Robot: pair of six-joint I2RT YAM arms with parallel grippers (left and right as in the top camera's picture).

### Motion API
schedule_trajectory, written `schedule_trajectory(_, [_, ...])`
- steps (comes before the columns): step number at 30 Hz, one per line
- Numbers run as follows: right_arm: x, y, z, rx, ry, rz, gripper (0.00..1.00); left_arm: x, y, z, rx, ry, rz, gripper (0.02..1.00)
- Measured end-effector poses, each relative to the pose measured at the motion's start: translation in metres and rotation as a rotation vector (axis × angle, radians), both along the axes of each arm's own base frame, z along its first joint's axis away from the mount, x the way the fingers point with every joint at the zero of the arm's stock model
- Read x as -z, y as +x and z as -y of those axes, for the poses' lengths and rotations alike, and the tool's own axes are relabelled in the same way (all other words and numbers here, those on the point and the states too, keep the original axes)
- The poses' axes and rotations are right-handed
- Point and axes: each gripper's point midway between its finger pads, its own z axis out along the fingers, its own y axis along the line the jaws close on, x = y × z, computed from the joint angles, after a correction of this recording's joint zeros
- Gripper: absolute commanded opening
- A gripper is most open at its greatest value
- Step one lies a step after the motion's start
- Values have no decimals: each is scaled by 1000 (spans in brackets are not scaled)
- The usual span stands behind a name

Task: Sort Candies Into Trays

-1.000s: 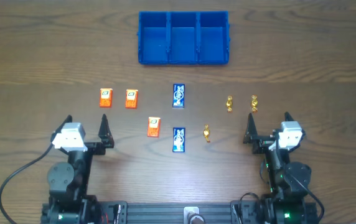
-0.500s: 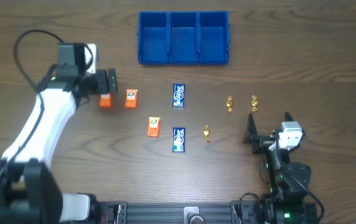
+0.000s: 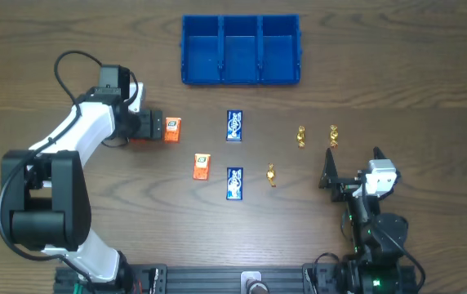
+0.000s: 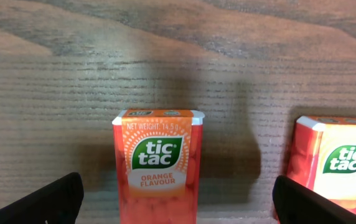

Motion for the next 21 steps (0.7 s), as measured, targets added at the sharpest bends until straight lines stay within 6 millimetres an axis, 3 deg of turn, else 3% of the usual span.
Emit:
schedule_trajectory(7, [0, 0, 0, 0, 0, 0, 998, 6, -5, -7, -3, 38, -27, 820])
schedule_trajectory(10, [0, 0, 0, 0, 0, 0, 998, 6, -4, -9, -10, 52, -26, 687])
schedule_trajectory(15, [0, 0, 0, 0, 0, 0, 998, 6, -4, -12, -18, 70, -26, 601])
schedule_trajectory(21, [0, 0, 0, 0, 0, 0, 998, 9, -4, -12, -27, 68, -32, 389])
